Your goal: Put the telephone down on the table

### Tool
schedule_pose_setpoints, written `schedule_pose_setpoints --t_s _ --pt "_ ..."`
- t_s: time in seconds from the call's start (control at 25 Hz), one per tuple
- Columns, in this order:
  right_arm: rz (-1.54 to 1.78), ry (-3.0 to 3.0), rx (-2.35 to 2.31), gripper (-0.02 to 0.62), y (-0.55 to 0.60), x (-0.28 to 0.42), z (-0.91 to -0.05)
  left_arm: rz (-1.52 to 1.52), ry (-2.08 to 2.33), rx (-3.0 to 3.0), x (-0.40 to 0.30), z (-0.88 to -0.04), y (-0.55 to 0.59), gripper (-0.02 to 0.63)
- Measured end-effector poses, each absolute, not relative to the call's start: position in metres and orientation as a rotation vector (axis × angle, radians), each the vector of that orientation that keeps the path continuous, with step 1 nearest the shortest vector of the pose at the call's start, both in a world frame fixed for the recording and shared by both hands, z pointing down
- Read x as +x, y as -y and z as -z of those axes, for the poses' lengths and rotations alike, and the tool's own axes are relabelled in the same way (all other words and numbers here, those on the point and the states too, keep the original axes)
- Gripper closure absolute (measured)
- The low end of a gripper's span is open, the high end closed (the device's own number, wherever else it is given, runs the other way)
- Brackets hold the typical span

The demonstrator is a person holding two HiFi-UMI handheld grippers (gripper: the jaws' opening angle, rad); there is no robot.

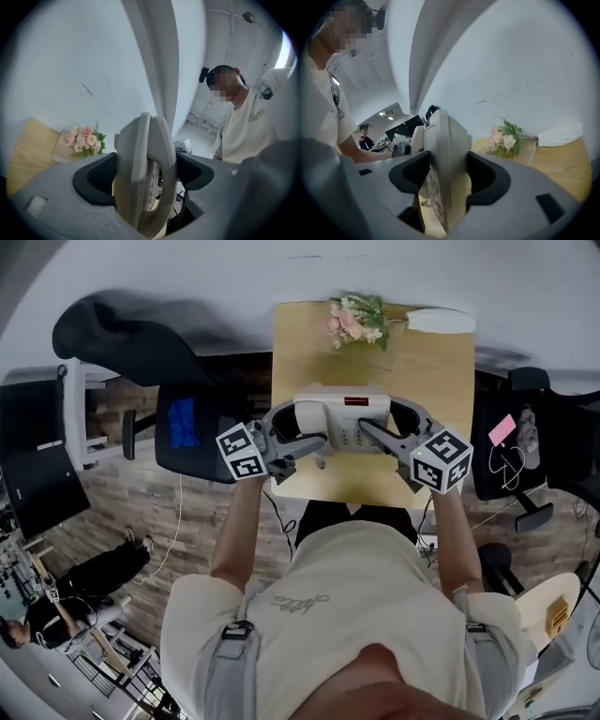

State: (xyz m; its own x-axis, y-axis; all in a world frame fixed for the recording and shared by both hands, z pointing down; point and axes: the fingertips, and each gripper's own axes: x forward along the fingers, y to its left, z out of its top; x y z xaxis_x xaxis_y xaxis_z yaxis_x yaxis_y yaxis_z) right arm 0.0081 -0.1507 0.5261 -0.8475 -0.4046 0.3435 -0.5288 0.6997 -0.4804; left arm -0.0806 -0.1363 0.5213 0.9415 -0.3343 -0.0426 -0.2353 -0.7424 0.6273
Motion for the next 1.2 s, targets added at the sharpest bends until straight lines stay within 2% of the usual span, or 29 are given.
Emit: schedule_pose_setpoints --t_s 1.2 --pt "-1.217 2.457 0.786 0.353 0.165 0.084 -0.659 0.001 0.216 2.181 -0.003 -0.652 0.162 0.216"
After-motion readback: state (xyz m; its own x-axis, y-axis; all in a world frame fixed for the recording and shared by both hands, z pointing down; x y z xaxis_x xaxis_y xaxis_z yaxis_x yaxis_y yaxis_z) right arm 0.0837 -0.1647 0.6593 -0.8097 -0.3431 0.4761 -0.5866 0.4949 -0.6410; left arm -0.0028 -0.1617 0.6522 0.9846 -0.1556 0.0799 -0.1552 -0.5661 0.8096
